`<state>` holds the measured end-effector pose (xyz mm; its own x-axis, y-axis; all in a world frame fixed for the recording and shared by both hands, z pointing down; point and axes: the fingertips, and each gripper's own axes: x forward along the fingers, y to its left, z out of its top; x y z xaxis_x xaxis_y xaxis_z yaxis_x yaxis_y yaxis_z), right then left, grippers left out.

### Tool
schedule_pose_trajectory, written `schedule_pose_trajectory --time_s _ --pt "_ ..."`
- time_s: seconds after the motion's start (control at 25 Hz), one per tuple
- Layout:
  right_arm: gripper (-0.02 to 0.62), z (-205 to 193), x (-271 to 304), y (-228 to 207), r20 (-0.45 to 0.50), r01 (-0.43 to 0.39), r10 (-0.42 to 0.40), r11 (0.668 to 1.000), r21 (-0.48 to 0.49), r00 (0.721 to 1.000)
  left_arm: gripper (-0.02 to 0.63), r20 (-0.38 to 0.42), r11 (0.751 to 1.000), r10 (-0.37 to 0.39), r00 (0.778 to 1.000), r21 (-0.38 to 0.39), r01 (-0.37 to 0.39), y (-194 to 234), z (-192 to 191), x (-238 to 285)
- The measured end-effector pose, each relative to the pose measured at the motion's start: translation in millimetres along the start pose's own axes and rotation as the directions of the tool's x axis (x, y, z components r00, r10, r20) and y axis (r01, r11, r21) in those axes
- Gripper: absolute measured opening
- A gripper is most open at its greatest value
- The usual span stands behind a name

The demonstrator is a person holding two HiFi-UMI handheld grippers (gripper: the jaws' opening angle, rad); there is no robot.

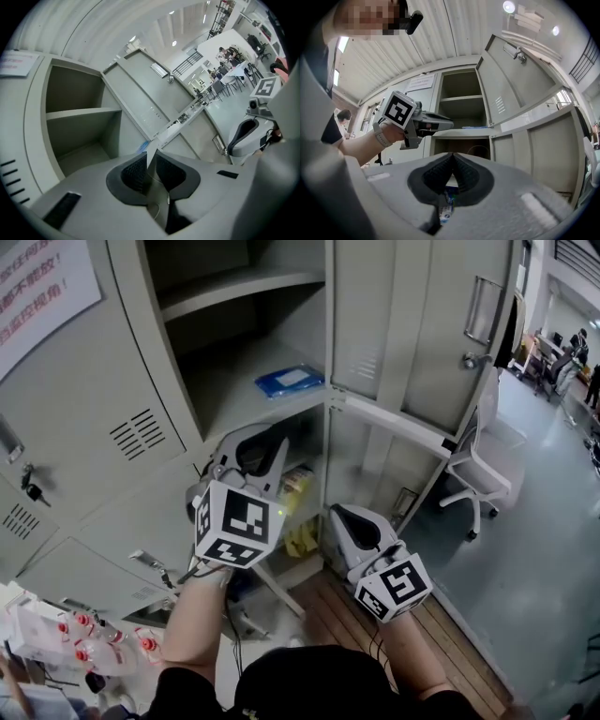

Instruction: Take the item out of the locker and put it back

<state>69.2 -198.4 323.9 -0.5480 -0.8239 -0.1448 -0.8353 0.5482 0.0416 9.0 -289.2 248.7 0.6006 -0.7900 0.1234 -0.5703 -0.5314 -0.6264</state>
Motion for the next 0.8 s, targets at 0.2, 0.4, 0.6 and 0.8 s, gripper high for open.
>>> schedule_pose_trajectory --time_s 0.2,0.4,0.6,0.8 --pt "-0.002 -3 4 14 0.003 -0.022 0.022 1.000 0.008 1.000 0.057 0.031 0.999 0.021 0.999 -0.041 -0.019 -12 -15 -20" --pt "-0.002 -11 8 26 -0.007 -0.039 0.039 0.999 0.016 0.999 0.035 0.061 0.993 0.021 0.998 -0.115 -0.014 -19 -34 -42" --pt "-0.002 -22 10 38 -0.027 -0.055 0.056 0.998 0.034 0.998 0.017 0.087 0.983 0.032 0.996 -0.182 -0.016 -20 -49 -65" --pt "-0.002 -38 10 51 -0.048 -0.072 0.075 0.996 0.058 0.996 0.014 0.070 0.957 0.029 0.997 -0.289 -0.007 -39 -84 -84"
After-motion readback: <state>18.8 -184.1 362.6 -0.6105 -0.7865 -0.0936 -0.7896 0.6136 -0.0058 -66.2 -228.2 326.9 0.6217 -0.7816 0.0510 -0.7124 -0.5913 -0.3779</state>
